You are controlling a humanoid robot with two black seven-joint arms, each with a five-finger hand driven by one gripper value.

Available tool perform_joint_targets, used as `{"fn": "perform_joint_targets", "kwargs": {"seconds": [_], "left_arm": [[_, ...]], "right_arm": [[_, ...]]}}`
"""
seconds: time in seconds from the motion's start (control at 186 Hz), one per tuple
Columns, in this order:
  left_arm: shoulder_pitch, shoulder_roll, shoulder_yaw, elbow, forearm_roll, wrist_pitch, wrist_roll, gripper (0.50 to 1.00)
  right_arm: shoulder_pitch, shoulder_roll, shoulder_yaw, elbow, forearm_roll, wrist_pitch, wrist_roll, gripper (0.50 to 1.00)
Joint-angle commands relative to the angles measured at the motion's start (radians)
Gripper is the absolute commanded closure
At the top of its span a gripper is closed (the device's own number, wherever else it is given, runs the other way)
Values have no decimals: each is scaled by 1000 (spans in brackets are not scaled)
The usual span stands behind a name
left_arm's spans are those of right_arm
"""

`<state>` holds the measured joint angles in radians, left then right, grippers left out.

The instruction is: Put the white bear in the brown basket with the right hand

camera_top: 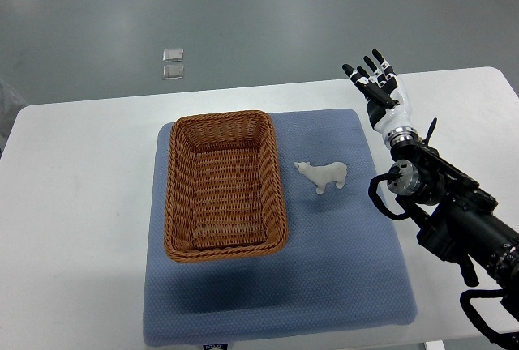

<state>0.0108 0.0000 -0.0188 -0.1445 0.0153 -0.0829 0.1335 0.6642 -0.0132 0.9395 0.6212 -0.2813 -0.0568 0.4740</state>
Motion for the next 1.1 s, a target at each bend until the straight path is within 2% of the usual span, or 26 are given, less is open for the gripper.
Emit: {"fn": "perform_joint_targets", "kwargs": {"seconds": [0.0,1.093], "left_arm": [[1,0,2,-3,2,0,0,500],[-11,0,-4,6,-2,12,-2,500]], "right_arm": [[0,1,1,0,-1,0,0,576],[2,-1,2,2,1,0,0,576]]}}
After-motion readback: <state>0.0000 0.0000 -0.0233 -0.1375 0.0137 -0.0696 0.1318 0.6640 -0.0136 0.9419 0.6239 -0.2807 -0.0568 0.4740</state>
